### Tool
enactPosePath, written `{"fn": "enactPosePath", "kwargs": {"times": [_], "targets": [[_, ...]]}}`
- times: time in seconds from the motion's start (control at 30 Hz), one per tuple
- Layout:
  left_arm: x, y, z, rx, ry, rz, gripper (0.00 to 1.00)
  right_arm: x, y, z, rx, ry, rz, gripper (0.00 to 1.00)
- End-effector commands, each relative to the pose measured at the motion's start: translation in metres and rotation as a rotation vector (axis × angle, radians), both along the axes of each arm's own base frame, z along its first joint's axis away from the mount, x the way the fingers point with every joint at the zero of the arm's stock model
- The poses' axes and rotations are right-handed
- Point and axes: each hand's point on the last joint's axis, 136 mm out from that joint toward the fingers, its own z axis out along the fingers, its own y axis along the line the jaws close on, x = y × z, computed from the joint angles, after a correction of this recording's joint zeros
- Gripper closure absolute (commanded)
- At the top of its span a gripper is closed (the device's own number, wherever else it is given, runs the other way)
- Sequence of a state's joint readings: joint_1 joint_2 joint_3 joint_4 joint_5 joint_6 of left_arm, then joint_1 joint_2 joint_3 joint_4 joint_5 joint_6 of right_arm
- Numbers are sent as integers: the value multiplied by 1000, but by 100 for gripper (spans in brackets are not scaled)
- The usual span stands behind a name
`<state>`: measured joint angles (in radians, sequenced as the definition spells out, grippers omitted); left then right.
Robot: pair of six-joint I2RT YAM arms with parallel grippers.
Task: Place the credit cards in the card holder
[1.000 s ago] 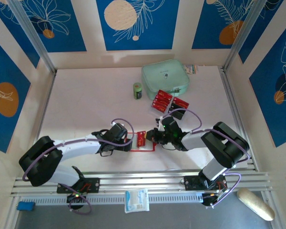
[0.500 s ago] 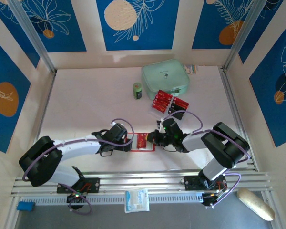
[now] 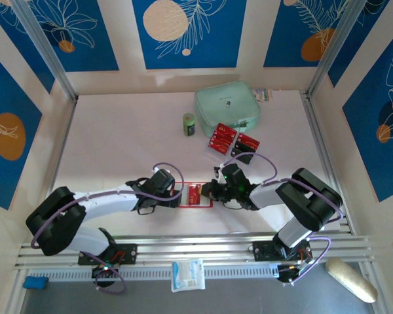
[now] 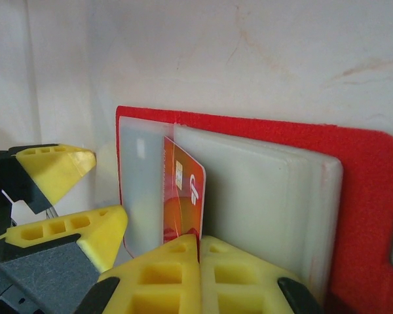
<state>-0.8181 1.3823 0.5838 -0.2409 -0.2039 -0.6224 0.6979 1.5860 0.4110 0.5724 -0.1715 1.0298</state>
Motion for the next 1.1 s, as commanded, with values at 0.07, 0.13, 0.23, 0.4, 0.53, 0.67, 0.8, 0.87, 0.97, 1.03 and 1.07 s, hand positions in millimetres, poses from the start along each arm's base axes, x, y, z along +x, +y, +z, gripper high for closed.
{"fn": "enactPosePath", "kwargs": {"times": [0.07,0.13,0.23,0.4,0.53,0.67,0.8,0.87,0.97,1.03,1.07], "targets": [[-11,14,-14,35,49,17,0,-6,-4,-8,-31,28,-6,100],[-11,14,-15,34,50,17,0,-4,-2,-9,-32,29,-10,100],[-11,13,-15,32,51,17,0,-2,0,-10,-31,34,-12,100],[-11,13,-14,30,48,17,0,-3,9,-11,-28,47,17,100],[-11,12,-15,25,47,17,0,-8,14,-13,-36,66,55,100],[-10,12,-14,22,44,17,0,-16,12,-12,-67,78,97,57],[-9,10,-10,13,36,16,0,-19,0,-3,-131,55,113,47],[-8,9,-7,8,33,15,0,-19,-4,5,-157,36,120,48],[-7,9,0,-2,18,19,0,-17,-7,15,-198,17,139,53],[-5,9,5,-9,4,21,0,-15,-6,20,-212,4,156,59],[-5,9,6,-11,-1,22,0,-15,-5,21,-217,3,162,62]]}}
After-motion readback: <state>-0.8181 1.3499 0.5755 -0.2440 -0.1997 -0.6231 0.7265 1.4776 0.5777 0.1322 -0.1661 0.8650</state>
